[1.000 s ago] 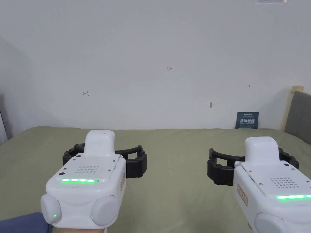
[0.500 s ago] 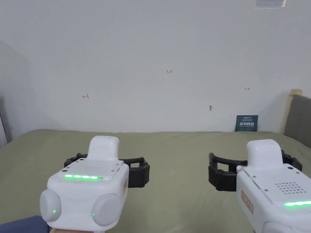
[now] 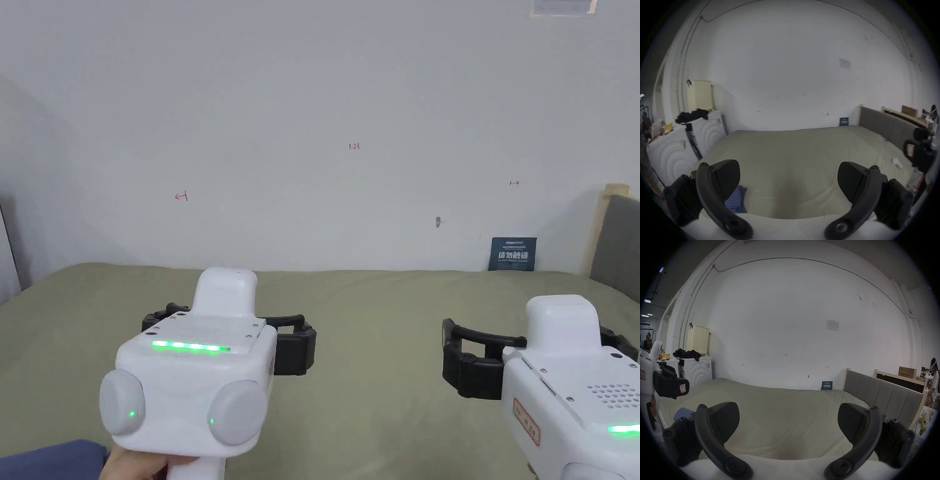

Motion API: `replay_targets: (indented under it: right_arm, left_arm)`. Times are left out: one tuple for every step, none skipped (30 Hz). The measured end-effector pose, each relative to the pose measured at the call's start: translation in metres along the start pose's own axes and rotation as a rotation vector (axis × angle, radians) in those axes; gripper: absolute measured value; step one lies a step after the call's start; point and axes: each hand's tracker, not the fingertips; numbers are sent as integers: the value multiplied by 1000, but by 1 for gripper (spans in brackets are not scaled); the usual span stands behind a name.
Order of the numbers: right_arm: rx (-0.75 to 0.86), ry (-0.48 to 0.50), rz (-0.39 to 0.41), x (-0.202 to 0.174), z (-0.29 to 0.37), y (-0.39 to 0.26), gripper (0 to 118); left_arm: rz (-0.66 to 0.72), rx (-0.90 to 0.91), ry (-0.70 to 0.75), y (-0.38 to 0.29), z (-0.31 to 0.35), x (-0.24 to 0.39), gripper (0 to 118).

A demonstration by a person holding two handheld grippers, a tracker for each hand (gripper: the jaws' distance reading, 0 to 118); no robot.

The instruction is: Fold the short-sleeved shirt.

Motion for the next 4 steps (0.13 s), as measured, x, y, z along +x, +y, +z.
replay_targets:
  right_arm:
    - [-2, 1, -3, 0, -1, 0, 118]
    - [-6, 4, -10, 1, -1, 0, 118]
    - [-8, 10, -16, 1, -1, -1, 118]
    - [-9, 12, -19, 1, 0, -1, 118]
  left_arm:
    - [10, -18, 12, 2, -3, 1, 118]
    - [33, -27, 69, 3, -4, 2, 118]
    - [69, -28, 93, 6, -5, 2, 118]
    - [116, -51, 76, 8, -5, -1, 118]
